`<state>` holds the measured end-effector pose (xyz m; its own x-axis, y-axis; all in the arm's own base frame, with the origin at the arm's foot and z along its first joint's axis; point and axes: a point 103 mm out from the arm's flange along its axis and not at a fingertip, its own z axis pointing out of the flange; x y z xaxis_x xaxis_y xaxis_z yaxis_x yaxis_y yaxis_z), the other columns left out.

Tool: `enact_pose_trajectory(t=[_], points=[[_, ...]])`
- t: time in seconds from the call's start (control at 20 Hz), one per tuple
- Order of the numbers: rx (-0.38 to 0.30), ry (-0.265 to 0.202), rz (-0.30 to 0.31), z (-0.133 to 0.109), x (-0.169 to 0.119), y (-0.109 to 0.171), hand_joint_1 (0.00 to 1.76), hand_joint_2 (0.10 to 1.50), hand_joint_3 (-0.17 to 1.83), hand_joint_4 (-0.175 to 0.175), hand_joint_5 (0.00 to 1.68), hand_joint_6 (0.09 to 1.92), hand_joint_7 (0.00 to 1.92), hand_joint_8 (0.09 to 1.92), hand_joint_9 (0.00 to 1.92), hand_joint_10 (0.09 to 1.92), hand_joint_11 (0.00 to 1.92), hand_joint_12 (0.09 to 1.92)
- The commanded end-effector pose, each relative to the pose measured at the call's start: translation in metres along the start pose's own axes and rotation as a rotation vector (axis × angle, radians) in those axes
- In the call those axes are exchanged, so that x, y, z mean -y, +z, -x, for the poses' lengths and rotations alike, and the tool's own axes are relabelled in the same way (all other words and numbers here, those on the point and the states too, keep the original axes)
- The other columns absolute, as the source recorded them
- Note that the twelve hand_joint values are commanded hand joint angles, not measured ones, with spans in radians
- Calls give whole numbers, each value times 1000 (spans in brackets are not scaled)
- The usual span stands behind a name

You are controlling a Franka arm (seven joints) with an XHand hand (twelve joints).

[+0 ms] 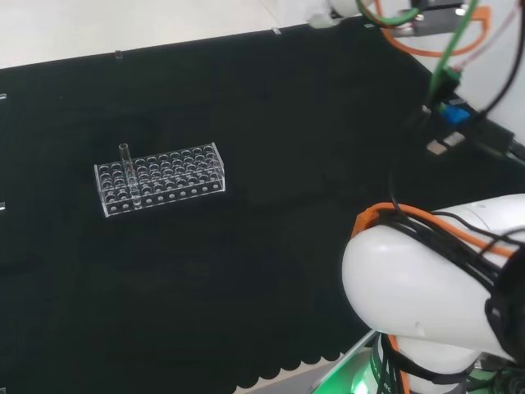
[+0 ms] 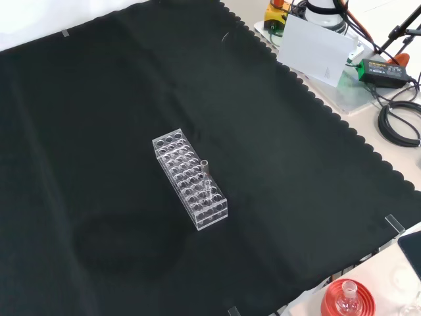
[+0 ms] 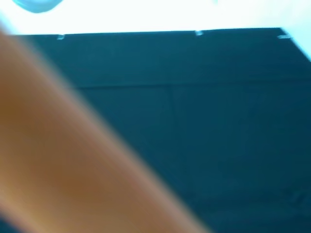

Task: Pick up the test tube.

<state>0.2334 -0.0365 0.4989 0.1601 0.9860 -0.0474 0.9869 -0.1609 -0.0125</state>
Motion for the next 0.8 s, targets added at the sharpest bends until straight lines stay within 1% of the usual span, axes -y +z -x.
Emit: enact_pose_trajectory(t=[0.05,0.35,0.65,0.8], points=[[37,108,-5,37,66,0,631,793,383,3,189,131,0,612,0,507,0,878],[21,73,-7,29,56,0,631,797,373,4,196,115,0,614,0,531,0,873],[6,45,-25,20,42,5,631,799,370,4,198,109,0,614,0,534,0,872],[-6,40,-44,16,30,10,632,799,368,4,198,106,0,614,0,536,0,872]])
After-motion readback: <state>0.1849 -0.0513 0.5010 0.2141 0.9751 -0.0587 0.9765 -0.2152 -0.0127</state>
